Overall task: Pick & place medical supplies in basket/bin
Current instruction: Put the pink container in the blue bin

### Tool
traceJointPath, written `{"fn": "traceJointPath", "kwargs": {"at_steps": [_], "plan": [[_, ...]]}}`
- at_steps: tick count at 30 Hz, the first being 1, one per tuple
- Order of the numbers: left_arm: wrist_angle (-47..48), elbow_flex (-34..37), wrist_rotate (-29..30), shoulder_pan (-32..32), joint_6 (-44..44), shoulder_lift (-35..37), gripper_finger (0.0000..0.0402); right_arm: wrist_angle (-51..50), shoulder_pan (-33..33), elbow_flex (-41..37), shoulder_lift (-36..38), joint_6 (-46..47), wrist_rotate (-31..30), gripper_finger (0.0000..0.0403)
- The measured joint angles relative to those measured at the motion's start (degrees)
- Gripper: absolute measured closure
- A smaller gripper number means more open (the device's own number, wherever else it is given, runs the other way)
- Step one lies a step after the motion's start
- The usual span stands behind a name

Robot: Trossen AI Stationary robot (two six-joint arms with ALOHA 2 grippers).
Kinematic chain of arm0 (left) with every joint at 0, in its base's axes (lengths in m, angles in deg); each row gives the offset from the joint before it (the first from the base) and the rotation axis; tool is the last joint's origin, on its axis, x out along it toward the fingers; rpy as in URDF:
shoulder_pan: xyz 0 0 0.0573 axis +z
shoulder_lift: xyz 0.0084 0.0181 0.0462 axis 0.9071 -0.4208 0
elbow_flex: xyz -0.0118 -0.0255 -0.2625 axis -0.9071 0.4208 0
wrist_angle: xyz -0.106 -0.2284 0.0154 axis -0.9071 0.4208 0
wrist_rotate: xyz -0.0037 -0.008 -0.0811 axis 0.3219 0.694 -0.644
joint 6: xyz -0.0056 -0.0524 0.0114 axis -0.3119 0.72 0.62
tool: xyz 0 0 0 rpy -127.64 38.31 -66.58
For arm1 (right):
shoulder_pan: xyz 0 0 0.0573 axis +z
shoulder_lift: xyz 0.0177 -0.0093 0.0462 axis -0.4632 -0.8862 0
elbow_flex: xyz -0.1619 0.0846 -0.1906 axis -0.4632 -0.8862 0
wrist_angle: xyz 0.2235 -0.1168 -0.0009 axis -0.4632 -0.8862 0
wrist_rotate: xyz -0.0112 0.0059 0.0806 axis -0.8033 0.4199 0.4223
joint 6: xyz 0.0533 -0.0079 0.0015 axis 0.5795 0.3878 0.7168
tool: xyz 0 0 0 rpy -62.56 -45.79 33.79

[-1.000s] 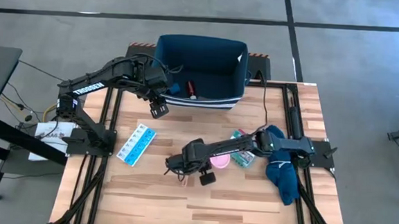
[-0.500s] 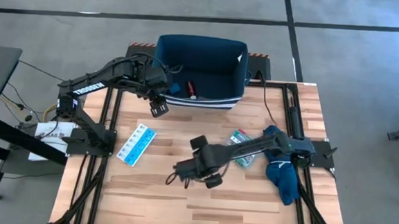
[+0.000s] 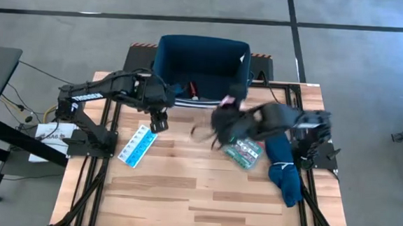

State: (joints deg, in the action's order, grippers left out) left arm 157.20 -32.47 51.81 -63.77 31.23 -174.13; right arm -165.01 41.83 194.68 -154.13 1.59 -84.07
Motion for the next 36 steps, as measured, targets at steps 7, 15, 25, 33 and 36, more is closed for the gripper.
{"fn": "traceJointPath", "kwargs": {"at_steps": [7,15,25,33,36], "plan": [[-0.10,1.96,2.11,-7.84,0.06,0.02,0.0189,12.47,-8.84,0.04,5.63,-2.13,-0.05,0.0381],[-0.48,15.83,9.18,-18.31,13.09,0.02,0.0189,13.82,-22.87,-0.89,2.47,9.19,8.16,0.0380],[-6.55,37.56,11.48,-29.80,40.29,0.00,0.0189,5.48,-30.64,-0.94,-12.48,12.81,8.68,0.0380],[-26.33,46.98,15.05,-35.41,48.61,0.00,0.0189,4.03,-32.72,-0.94,-20.39,10.31,8.77,0.0373],[-29.95,48.06,16.31,-36.33,49.15,0.00,0.0189,2.91,-33.14,-0.85,-21.73,10.02,8.79,0.0372]]}}
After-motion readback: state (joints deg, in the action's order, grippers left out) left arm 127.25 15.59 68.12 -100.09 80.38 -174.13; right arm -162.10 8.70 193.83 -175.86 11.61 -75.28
